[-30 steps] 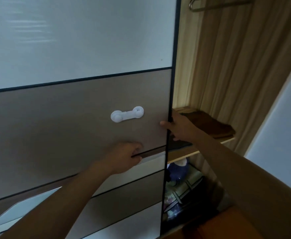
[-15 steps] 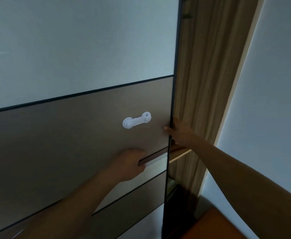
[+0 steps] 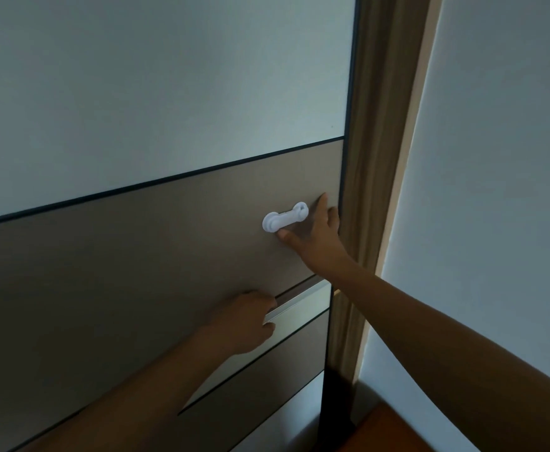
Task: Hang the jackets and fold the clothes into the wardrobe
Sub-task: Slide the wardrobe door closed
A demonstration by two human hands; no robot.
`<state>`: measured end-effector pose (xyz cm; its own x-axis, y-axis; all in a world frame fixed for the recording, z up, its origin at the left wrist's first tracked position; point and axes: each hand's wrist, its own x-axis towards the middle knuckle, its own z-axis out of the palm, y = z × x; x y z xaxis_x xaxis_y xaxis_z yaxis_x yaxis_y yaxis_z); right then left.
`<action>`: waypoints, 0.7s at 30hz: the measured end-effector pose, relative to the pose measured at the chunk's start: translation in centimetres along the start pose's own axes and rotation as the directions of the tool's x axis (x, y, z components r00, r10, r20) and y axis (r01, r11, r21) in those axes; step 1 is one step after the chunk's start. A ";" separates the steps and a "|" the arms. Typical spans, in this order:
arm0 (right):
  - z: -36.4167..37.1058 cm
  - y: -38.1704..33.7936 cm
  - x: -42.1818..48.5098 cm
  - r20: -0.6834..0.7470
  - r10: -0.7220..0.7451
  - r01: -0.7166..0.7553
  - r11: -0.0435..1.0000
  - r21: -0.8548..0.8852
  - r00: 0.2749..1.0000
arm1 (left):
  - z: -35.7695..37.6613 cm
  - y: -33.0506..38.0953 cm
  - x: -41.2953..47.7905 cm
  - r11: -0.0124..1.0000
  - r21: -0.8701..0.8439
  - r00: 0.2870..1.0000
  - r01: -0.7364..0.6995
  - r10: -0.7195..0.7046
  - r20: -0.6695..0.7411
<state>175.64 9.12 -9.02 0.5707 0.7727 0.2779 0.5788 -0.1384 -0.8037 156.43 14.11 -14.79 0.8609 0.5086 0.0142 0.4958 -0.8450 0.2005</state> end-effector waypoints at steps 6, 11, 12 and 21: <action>-3.0 3.4 2.9 0.015 -0.030 0.030 0.999 0.031 0.999 | 1.0 2.2 3.2 0.998 0.042 0.999 -0.044 0.043 0.026; -4.7 5.3 5.3 -0.031 -0.020 0.021 1.000 0.010 0.999 | 1.6 3.8 5.7 0.995 0.046 0.996 -0.092 0.091 0.024; -4.9 5.6 5.7 -0.038 -0.017 0.017 1.000 0.006 0.999 | 1.7 4.1 6.3 0.994 0.047 0.995 -0.098 0.097 0.023; -7.3 8.9 8.2 -0.042 0.011 -0.009 0.999 0.043 0.999 | 2.5 5.8 9.8 0.989 0.039 0.990 -0.141 0.141 0.023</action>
<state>189.72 9.71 -10.04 0.6006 0.7448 0.2907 0.5481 -0.1188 -0.8279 168.02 13.73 -15.94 0.9244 0.3808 0.0199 0.3732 -0.9142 0.1580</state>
